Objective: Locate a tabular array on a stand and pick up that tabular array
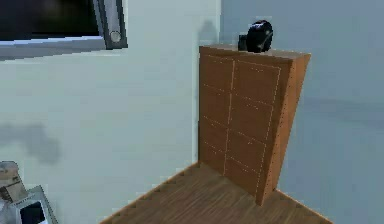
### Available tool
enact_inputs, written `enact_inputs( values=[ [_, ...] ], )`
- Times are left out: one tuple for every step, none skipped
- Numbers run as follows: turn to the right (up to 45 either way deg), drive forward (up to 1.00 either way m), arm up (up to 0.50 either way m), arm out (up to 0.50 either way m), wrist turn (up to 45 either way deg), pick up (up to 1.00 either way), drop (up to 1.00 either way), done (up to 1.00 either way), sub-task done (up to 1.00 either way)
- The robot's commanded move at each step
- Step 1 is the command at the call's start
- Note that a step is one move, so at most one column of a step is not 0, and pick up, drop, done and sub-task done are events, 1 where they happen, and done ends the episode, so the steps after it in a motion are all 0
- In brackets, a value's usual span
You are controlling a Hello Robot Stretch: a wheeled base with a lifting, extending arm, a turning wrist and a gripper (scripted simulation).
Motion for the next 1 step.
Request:
enact_inputs(
  values=[
    [12.0,0.0,0.0,0.0,0.0,0.0,0.0,0.0,0.0]
  ],
)
